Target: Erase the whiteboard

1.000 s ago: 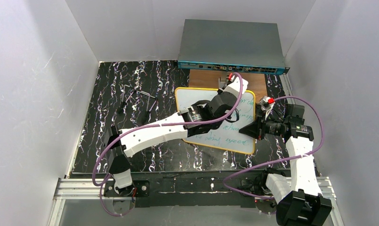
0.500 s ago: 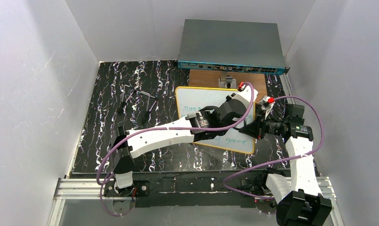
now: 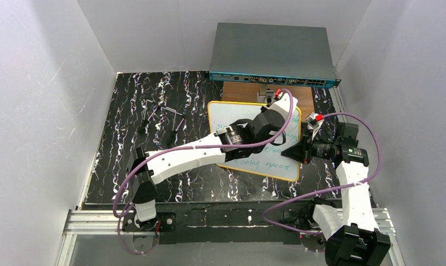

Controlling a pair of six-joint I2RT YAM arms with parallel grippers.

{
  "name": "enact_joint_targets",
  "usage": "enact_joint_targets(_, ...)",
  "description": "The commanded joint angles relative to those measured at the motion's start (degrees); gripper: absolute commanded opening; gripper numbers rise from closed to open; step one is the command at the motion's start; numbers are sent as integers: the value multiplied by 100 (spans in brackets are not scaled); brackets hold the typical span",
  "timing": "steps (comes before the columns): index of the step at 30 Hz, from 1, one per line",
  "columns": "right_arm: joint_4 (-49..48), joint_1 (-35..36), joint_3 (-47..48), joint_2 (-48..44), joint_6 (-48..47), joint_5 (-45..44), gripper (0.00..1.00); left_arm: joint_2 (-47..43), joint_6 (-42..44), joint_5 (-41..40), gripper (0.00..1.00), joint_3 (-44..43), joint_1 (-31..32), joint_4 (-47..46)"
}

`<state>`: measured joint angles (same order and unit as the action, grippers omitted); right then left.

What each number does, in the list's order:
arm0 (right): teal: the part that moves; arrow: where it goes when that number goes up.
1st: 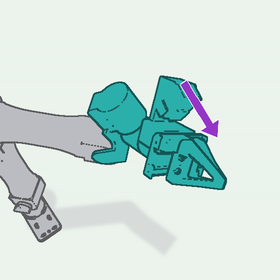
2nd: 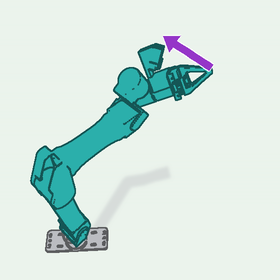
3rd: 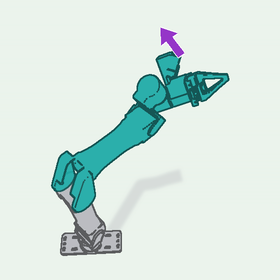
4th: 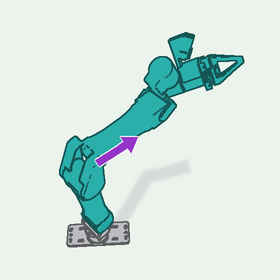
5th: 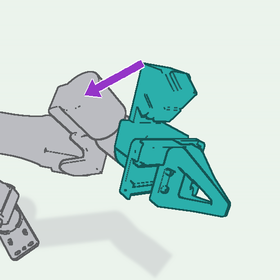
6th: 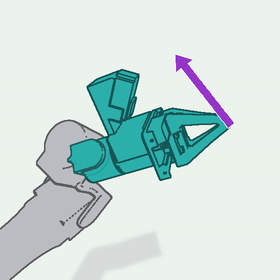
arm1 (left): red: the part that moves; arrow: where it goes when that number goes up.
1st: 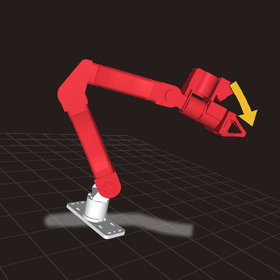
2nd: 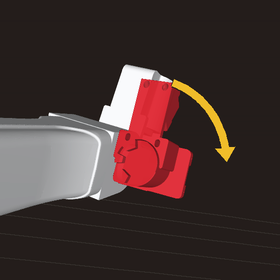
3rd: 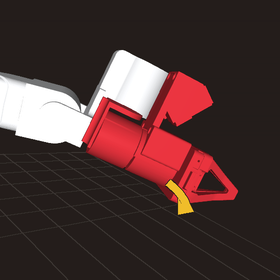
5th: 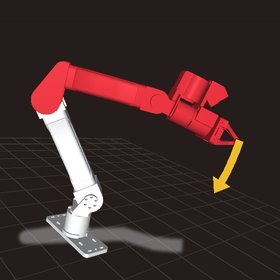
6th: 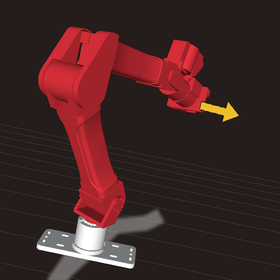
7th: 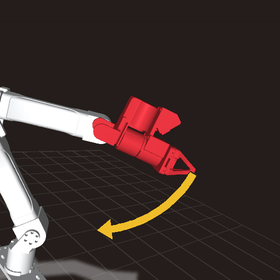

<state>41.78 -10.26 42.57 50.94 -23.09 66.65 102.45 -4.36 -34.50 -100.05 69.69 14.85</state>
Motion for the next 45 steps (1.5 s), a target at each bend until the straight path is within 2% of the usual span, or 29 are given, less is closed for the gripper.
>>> enact_joint_targets(1,-329,50,103,-199,-268,532,1,4,-19,259,0,-285,323,-106)
enact_joint_targets(8,-313,49,94,-282,-281,576,1,258,177,46,0,-516,525,-144)
enact_joint_targets(21,-311,49,103,-328,-292,603,1,-217,56,-398,0,-254,-227,40)
enact_joint_targets(27,-315,51,89,-314,-292,596,1,-300,-37,71,0,-217,-263,54)
enact_joint_targets(33,-326,49,85,-291,-290,594,1,20,62,450,0,-568,176,120)
enact_joint_targets(38,-328,48,77,-285,-292,586,1,281,41,602,0,-873,277,245)
enact_joint_targets(42,-328,50,85,-282,-292,601,1,417,203,169,0,-1150,234,478)
enact_joint_targets(45,-322,49,92,-295,-287,603,1,366,106,-109,0,-1143,-23,622)
